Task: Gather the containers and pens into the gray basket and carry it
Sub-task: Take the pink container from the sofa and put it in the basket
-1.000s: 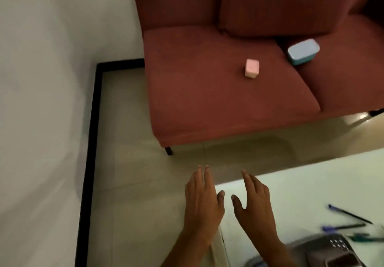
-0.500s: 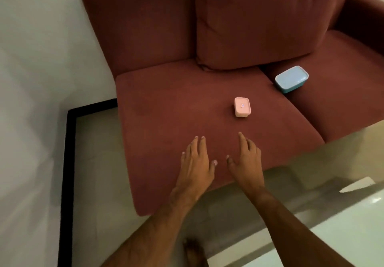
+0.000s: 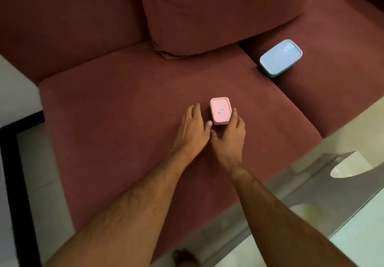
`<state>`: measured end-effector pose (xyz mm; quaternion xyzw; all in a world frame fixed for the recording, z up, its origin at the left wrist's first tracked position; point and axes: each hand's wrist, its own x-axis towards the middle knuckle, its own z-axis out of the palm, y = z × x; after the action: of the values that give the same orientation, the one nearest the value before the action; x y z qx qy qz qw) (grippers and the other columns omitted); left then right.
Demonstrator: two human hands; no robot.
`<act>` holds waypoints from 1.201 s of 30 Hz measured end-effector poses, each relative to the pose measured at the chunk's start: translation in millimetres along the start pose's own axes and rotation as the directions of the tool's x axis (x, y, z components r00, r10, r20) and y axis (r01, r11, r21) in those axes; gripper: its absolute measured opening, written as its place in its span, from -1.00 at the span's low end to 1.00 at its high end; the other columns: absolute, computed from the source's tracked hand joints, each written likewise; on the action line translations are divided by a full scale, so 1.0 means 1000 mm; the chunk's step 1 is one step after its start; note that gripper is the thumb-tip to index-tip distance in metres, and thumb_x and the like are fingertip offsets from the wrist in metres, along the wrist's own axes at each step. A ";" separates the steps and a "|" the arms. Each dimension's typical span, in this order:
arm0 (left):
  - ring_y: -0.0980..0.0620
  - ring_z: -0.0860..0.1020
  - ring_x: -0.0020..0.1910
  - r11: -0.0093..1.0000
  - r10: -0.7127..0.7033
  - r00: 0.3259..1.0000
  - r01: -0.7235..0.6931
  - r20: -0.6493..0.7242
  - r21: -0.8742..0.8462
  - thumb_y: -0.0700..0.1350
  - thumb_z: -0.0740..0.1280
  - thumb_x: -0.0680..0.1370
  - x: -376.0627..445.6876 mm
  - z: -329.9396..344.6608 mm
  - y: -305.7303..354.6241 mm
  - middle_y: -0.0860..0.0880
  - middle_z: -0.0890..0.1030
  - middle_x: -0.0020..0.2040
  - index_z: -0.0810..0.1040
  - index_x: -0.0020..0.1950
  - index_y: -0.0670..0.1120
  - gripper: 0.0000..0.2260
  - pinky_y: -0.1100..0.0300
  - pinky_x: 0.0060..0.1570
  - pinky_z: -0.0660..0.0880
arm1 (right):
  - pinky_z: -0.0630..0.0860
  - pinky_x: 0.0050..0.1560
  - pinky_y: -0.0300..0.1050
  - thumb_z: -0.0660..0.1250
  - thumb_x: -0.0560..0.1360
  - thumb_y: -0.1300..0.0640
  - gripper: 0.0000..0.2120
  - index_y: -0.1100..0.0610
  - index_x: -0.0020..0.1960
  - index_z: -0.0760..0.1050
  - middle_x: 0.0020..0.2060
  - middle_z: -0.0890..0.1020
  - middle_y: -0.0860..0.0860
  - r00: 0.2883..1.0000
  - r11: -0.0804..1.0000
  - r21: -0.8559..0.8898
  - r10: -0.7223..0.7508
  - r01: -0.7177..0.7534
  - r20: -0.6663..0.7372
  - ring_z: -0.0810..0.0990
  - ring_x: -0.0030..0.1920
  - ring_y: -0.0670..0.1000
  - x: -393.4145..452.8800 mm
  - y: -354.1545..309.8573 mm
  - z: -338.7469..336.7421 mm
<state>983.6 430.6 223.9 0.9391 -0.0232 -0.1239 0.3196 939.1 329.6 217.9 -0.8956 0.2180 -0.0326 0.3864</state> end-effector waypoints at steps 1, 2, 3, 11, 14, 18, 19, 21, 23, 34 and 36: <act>-0.15 0.24 0.58 1.000 -0.003 1.000 0.003 -0.001 -0.025 -0.02 0.27 0.66 0.014 0.003 0.003 -0.16 0.23 0.61 0.15 0.63 -0.20 -0.39 0.01 0.54 0.21 | 0.24 0.53 0.16 0.46 0.49 0.18 -0.13 0.24 0.64 0.06 0.51 0.28 0.28 1.000 1.000 0.020 0.023 -0.022 -0.016 0.29 0.49 0.29 0.006 0.001 0.005; -0.14 0.25 0.58 0.999 -0.009 1.000 0.009 -0.001 -0.052 -0.02 0.28 0.66 0.028 0.005 0.007 -0.16 0.25 0.60 0.17 0.63 -0.20 -0.40 0.03 0.54 0.21 | 0.23 0.54 0.15 0.46 0.48 0.18 -0.13 0.25 0.64 0.05 0.51 0.27 0.27 0.998 0.998 0.038 0.042 -0.041 -0.035 0.29 0.50 0.28 0.011 0.002 0.009; -0.13 0.27 0.58 0.997 -0.015 1.000 0.015 0.000 -0.079 -0.03 0.28 0.65 0.041 0.009 0.011 -0.15 0.26 0.60 0.18 0.62 -0.20 -0.41 0.04 0.53 0.21 | 0.23 0.55 0.14 0.45 0.47 0.19 -0.12 0.26 0.64 0.04 0.51 0.28 0.26 0.997 0.997 0.052 0.057 -0.054 -0.054 0.28 0.50 0.27 0.016 0.004 0.012; -0.09 0.41 0.49 0.979 0.011 0.999 -0.002 0.041 -0.202 -0.17 0.29 0.63 0.081 0.038 0.027 -0.11 0.47 0.50 0.41 0.53 -0.16 -0.56 0.17 0.44 0.26 | 0.32 0.45 -0.02 0.42 0.41 0.24 -0.14 0.26 0.62 0.11 0.37 0.43 0.16 0.993 0.996 0.081 0.034 -0.024 -0.117 0.37 0.35 0.14 0.030 0.013 0.023; -0.08 0.47 0.41 0.967 0.009 1.000 -0.013 -0.014 -0.254 -0.22 0.30 0.60 0.072 0.042 0.027 -0.10 0.53 0.42 0.48 0.46 -0.15 -0.60 0.24 0.34 0.31 | 0.32 0.38 -0.13 0.40 0.44 0.27 -0.20 0.28 0.60 0.15 0.34 0.44 0.15 0.993 0.996 0.090 0.021 -0.010 -0.117 0.39 0.33 0.12 0.025 0.016 0.022; -0.09 0.53 0.34 0.956 -0.006 1.000 -0.002 -0.025 -0.293 -0.24 0.30 0.59 0.057 0.042 0.028 -0.12 0.58 0.35 0.54 0.39 -0.16 -0.64 0.18 0.32 0.38 | 0.27 0.34 -0.24 0.43 0.46 0.26 -0.24 0.28 0.58 0.20 0.36 0.43 0.15 0.991 0.995 0.101 0.023 -0.010 -0.129 0.41 0.35 0.11 0.011 0.019 0.019; -0.09 0.54 0.33 0.954 -0.009 1.000 0.001 -0.025 -0.300 -0.24 0.30 0.59 0.053 0.043 0.029 -0.12 0.60 0.33 0.56 0.37 -0.17 -0.66 0.17 0.31 0.38 | 0.30 0.35 -0.22 0.43 0.46 0.25 -0.24 0.28 0.58 0.20 0.37 0.43 0.15 0.991 0.995 0.103 0.028 -0.014 -0.133 0.41 0.35 0.11 0.007 0.020 0.017; -0.08 0.56 0.30 0.949 -0.005 1.000 -0.001 -0.018 -0.315 -0.23 0.31 0.59 0.044 0.045 0.031 -0.11 0.63 0.29 0.58 0.33 -0.17 -0.69 0.17 0.29 0.41 | 0.36 0.38 -0.12 0.45 0.45 0.25 -0.23 0.28 0.58 0.21 0.37 0.44 0.14 0.989 0.993 0.113 0.039 -0.023 -0.146 0.42 0.36 0.12 -0.002 0.023 0.012; -0.07 0.58 0.26 0.947 0.003 1.000 -0.005 -0.008 -0.322 -0.22 0.31 0.59 0.035 0.049 0.035 -0.10 0.65 0.25 0.60 0.30 -0.17 -0.71 0.17 0.26 0.44 | 0.37 0.40 -0.07 0.46 0.44 0.27 -0.22 0.28 0.58 0.22 0.36 0.44 0.14 0.985 0.992 0.117 0.059 -0.040 -0.163 0.41 0.36 0.12 -0.013 0.028 0.005; -0.07 0.62 0.14 0.943 0.133 0.984 -0.089 0.119 -0.320 -0.23 0.33 0.57 -0.036 0.084 0.081 -0.09 0.69 0.13 0.64 0.17 -0.16 -0.79 0.16 0.15 0.49 | 0.43 0.37 -0.01 0.47 0.39 0.28 -0.24 0.29 0.54 0.29 0.32 0.49 0.15 0.918 0.969 0.151 0.235 -0.196 -0.320 0.46 0.33 0.15 -0.073 0.070 -0.048; -0.05 0.63 0.11 0.939 0.171 0.974 -0.116 0.148 -0.323 -0.24 0.33 0.56 -0.052 0.094 0.093 -0.08 0.70 0.12 0.65 0.15 -0.16 -0.80 0.18 0.12 0.48 | 0.47 0.35 0.08 0.48 0.39 0.29 -0.26 0.32 0.52 0.32 0.30 0.51 0.18 0.893 0.963 0.157 0.264 -0.221 -0.364 0.49 0.32 0.18 -0.085 0.081 -0.061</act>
<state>913.5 307.2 219.0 0.8580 -0.0996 -0.1836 0.4693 819.1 274.7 212.7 -0.8149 0.3968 -0.1697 0.3869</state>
